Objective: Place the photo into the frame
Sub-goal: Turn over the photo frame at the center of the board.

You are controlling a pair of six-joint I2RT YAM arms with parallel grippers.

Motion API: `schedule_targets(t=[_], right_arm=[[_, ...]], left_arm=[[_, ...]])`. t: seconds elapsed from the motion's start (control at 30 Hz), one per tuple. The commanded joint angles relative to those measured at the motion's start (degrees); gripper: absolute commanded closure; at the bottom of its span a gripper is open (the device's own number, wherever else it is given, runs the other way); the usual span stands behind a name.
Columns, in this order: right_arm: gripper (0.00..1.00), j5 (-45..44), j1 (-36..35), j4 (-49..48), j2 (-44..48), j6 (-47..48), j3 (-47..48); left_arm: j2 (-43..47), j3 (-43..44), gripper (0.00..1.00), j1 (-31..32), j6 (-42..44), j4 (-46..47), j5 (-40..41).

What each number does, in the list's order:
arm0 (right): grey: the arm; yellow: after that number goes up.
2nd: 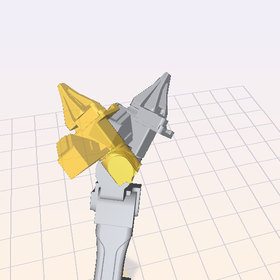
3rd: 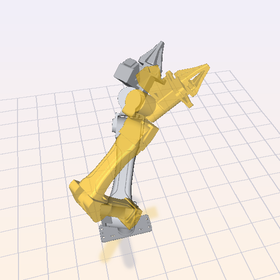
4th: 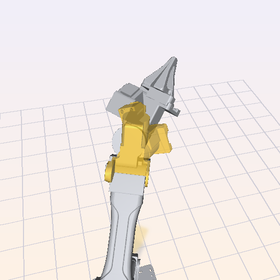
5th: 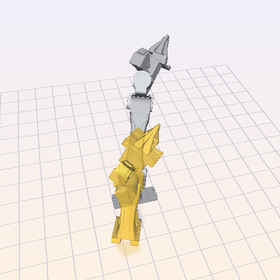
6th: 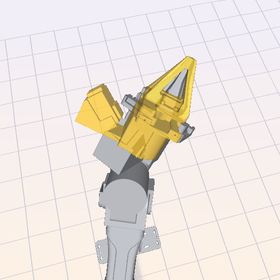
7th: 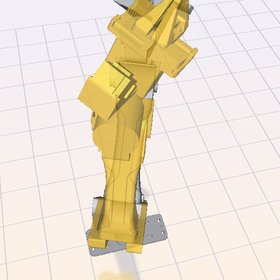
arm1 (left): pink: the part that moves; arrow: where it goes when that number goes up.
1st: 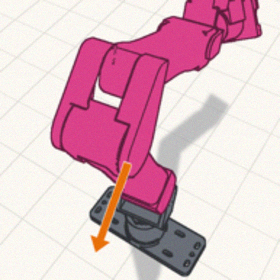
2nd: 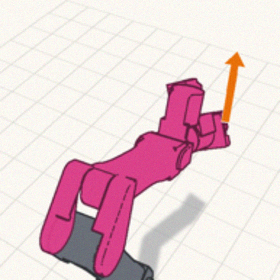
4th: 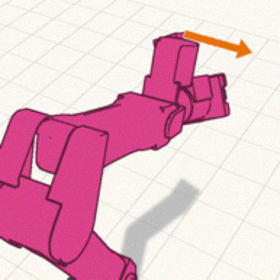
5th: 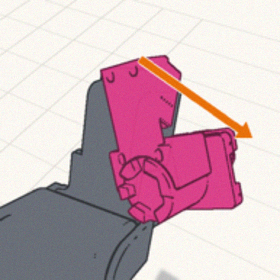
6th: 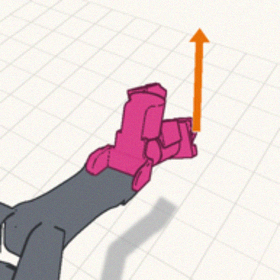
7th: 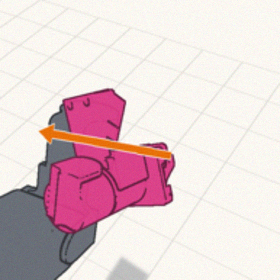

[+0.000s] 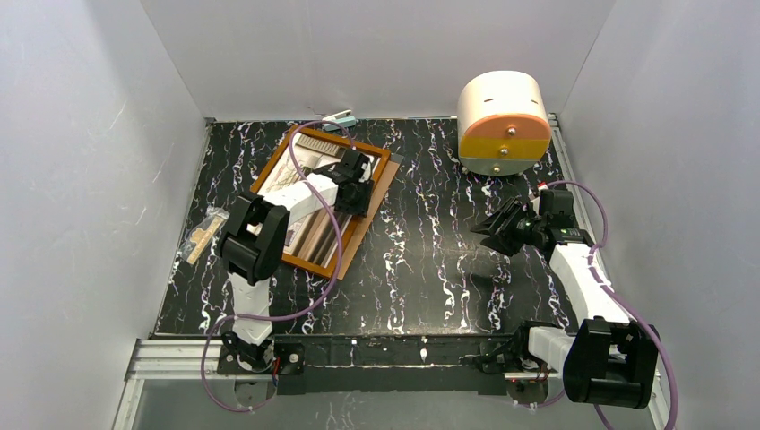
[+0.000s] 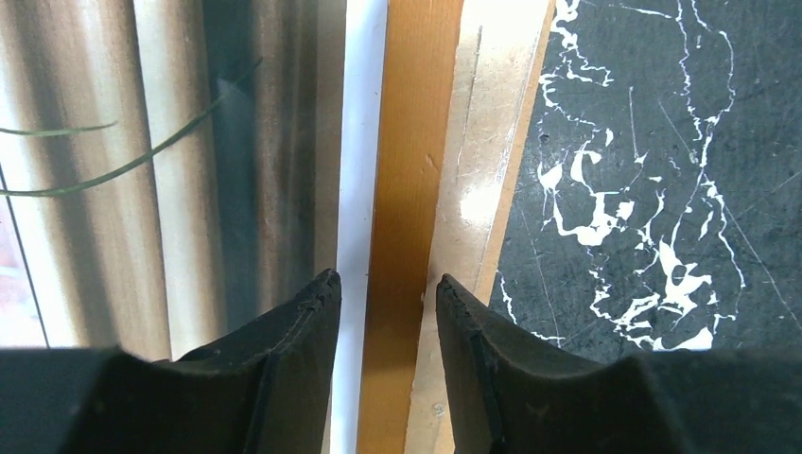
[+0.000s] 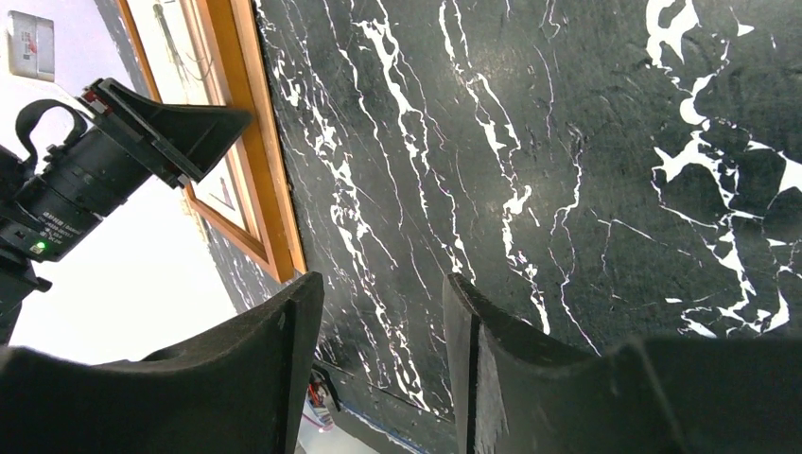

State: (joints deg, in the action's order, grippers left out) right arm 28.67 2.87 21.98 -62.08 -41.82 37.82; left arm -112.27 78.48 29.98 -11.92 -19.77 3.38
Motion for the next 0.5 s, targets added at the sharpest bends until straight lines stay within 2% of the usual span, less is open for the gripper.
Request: schedule_targets(t=[0.0,0.17,0.47], right_arm=[[0.42,0.3,-0.2,-1.2,0.6,0.5,-0.2],[0.43,0.3,-0.2,-0.8,1.5,0.0,-0.3],[0.4,2.3,-0.1,-0.4,1.6,-0.5,0.2]], left_arm=[[-0.6,0.3,0.61,1.1,1.1,-1.6,5.1],[-1.1,0.6,0.68,1.9,1.7,-1.9,5.1],[0.6,4.7,0.95,2.0,1.9,-4.7,5.9]])
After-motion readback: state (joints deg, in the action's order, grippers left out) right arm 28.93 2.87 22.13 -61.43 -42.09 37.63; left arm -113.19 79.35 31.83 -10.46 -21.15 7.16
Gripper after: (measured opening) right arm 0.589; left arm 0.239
